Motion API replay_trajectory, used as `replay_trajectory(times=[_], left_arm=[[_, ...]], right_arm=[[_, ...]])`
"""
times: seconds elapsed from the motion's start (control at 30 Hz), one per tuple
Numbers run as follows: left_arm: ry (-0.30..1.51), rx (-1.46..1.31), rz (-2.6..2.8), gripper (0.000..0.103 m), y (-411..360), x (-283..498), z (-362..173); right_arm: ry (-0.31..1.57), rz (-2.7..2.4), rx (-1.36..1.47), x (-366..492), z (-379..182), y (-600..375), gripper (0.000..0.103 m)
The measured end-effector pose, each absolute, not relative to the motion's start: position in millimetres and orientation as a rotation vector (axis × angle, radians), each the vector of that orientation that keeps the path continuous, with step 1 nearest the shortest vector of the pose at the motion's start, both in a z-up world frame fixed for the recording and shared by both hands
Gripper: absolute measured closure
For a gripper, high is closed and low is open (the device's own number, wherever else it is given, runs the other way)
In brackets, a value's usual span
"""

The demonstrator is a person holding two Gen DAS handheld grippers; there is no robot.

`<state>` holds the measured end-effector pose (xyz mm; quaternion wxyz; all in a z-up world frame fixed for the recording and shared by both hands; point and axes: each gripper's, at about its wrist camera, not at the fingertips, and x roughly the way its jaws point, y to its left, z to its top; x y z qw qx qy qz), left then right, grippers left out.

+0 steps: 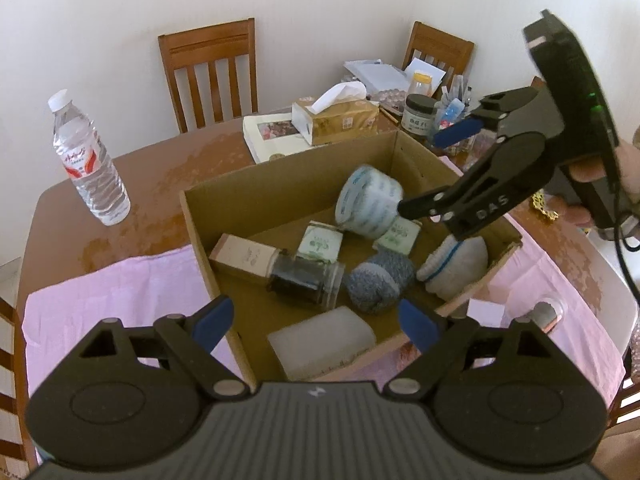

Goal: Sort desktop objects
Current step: 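Carry the jar and tape roll into the cardboard box and release both, then return both tools to the remaining items on the cloth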

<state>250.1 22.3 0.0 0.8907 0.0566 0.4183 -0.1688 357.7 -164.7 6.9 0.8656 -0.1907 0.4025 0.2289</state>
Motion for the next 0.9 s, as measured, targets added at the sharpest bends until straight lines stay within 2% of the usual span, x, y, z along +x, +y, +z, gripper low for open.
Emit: replay_trajectory(times=[0.13, 0.47, 0.9], left_arm=[[0.845, 0.14, -0.363, 0.01, 21, 234, -2], [0.875, 0.145, -0.334, 0.009, 32, 195, -12], [0.913, 0.115, -0.29, 0.009, 41, 171, -33]], right_arm=[[0.823, 0.49, -0.392, 335, 15, -169, 0.0], [0.775, 0.483, -0.359, 262, 31, -172, 0.0], [0.802, 0.467, -0.275, 211, 13, -168, 0.0]])
